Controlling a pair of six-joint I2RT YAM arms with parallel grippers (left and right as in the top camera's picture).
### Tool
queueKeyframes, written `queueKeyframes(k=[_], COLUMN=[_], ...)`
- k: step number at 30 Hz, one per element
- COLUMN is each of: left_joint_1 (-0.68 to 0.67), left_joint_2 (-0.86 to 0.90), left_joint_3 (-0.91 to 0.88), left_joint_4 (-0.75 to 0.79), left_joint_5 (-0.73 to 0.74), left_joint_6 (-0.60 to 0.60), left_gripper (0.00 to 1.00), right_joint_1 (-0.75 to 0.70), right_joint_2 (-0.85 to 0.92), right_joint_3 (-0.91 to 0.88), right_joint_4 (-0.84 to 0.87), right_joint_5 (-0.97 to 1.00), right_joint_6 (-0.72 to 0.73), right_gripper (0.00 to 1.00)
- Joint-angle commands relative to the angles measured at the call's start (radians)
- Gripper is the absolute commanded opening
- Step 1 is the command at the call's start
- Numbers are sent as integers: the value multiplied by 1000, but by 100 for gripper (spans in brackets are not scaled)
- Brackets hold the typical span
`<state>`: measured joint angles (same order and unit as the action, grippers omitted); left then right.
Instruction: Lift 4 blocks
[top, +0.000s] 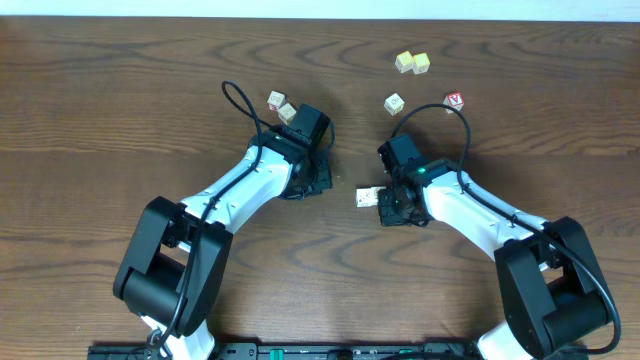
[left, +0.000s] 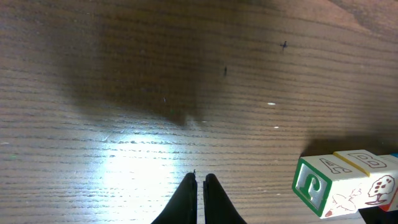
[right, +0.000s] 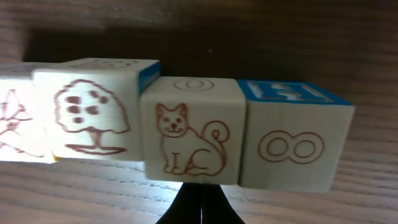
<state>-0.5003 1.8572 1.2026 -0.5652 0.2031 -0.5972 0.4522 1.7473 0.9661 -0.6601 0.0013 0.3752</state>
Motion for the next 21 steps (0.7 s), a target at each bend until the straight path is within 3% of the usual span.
queueKeyframes(k=[1, 16, 21], left_joint_1=[-1, -1, -1], left_joint_2=[6, 6, 6], left_joint_3=[-8, -8, -8], left_joint_4=[-2, -3, -3], left_joint_5=[-13, -13, -13], left_joint_6=[16, 17, 17], left_gripper=[7, 8, 7], right_joint_1=[-8, -8, -11], right_joint_2=[-1, -2, -34], right_joint_3=[-7, -4, 43], right_joint_4=[17, 32, -57], right_joint_5=[16, -15, -35], right_joint_6=[14, 32, 31], right_gripper=[1, 1, 1])
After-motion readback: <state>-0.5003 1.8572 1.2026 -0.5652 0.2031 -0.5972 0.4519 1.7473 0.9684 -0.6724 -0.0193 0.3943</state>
